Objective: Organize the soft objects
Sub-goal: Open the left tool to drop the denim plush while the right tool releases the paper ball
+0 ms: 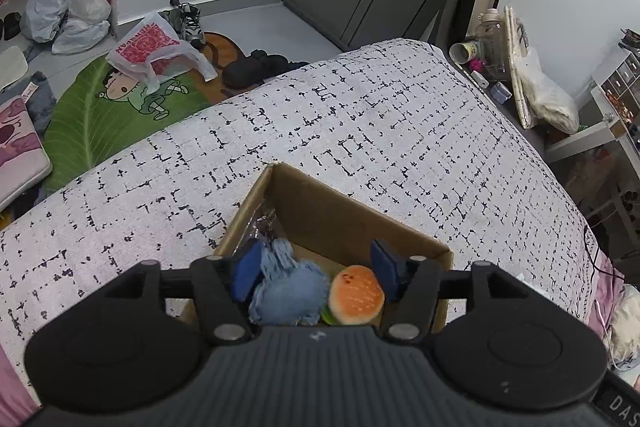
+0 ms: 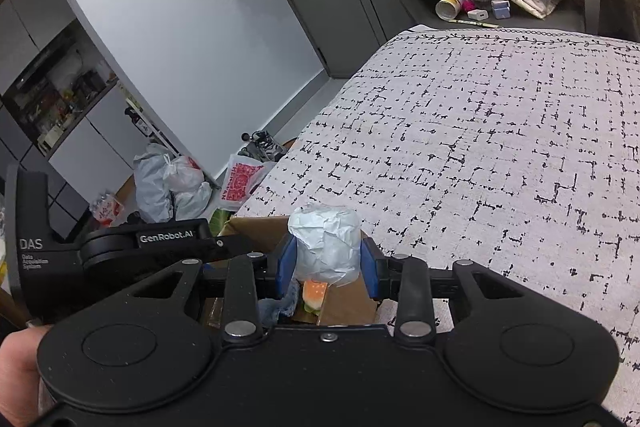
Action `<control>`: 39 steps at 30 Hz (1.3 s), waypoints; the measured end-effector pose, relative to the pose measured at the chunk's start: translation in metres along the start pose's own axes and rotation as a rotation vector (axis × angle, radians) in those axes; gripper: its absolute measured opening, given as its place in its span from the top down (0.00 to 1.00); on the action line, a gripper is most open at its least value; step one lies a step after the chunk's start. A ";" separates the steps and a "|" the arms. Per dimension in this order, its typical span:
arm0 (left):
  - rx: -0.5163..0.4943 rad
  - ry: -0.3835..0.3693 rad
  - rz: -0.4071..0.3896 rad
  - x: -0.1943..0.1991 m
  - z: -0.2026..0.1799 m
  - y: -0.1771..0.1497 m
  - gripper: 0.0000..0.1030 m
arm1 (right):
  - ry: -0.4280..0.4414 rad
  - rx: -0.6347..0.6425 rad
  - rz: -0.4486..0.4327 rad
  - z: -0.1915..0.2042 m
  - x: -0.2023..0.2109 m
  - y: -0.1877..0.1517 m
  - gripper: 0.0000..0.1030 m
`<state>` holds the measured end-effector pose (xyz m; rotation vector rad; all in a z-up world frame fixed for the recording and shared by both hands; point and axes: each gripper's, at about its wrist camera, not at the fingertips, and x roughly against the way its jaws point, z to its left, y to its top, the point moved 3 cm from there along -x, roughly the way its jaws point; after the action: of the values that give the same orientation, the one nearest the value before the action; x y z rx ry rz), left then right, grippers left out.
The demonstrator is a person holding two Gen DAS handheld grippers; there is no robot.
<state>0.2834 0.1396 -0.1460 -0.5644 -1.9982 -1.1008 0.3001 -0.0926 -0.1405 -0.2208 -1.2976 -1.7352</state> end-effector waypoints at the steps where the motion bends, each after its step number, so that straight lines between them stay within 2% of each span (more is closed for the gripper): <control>1: 0.003 -0.001 0.005 0.000 0.001 0.000 0.40 | -0.001 0.001 0.001 0.000 -0.001 0.000 0.67; 9: 0.006 -0.013 0.016 0.002 0.012 0.001 0.32 | -0.011 0.001 0.001 0.006 -0.010 0.001 0.67; 16: 0.022 -0.029 0.005 0.010 0.024 0.006 0.30 | 0.008 0.049 -0.006 0.021 -0.018 0.001 0.66; 18: 0.031 -0.032 0.006 0.012 0.027 0.006 0.30 | 0.031 0.053 0.007 0.024 -0.021 0.001 0.65; 21: 0.034 -0.040 0.008 0.016 0.029 0.005 0.30 | 0.041 0.069 0.008 0.029 -0.022 0.000 0.45; 22: 0.036 -0.044 0.010 0.018 0.030 0.004 0.30 | 0.034 0.078 0.003 0.030 -0.021 0.001 0.44; 30: 0.016 -0.029 0.003 0.041 0.034 -0.003 0.30 | -0.019 0.043 -0.020 0.023 -0.009 0.001 0.44; 39: -0.018 -0.042 -0.011 0.080 0.034 -0.007 0.17 | -0.040 0.014 -0.002 0.018 0.021 -0.016 0.41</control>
<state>0.2161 0.1661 -0.0972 -0.5911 -2.0315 -1.1225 0.2699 -0.0890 -0.1308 -0.2476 -1.3392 -1.7304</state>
